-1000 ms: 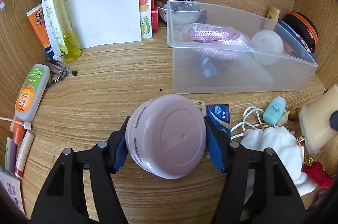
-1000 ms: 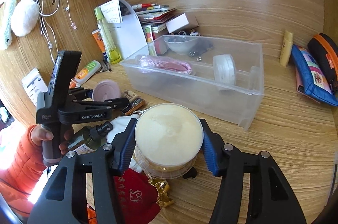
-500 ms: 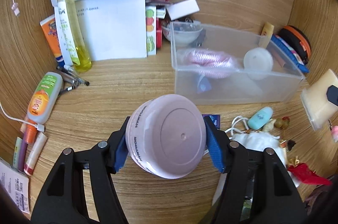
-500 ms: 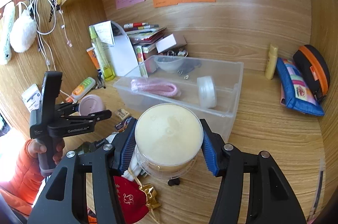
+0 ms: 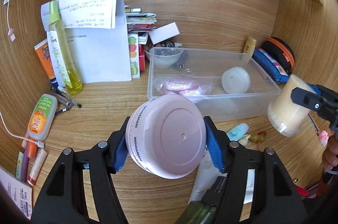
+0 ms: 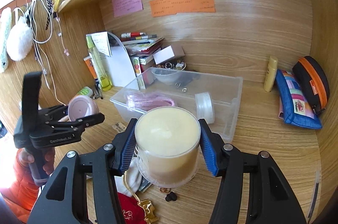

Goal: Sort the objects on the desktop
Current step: 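Lift and carry the pink container and candle jar over the box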

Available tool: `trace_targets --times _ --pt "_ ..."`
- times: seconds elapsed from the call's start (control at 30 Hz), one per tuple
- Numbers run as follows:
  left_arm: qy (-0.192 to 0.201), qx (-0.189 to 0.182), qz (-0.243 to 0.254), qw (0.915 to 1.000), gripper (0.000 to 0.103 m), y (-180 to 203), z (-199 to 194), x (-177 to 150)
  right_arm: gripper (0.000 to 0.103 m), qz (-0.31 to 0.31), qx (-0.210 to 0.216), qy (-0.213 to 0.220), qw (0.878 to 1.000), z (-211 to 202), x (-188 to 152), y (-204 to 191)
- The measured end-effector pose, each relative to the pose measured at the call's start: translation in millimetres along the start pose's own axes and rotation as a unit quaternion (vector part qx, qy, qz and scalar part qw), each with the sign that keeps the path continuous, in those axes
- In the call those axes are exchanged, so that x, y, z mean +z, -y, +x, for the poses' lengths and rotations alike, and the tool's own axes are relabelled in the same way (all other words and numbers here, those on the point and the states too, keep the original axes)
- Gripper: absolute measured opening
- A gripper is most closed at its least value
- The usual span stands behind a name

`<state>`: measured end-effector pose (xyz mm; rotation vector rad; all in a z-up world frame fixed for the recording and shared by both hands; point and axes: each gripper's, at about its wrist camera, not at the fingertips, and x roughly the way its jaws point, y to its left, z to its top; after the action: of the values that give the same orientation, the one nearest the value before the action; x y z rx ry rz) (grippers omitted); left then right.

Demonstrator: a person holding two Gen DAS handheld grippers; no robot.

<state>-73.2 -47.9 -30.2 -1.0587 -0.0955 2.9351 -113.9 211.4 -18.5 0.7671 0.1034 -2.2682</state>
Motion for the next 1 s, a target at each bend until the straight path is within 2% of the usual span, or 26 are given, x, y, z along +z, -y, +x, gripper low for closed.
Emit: trace_targets --times 0.57,1.0 --pt "0.029 -0.027 0.009 0.9992 0.064 5 0 43 0.052 -0.011 -0.002 0.029 1.000 -6 36 6" --pt "0.025 -0.047 0.017 0.9985 0.064 4 23 80 0.052 -0.018 -0.001 0.014 1.000 36 67 13"
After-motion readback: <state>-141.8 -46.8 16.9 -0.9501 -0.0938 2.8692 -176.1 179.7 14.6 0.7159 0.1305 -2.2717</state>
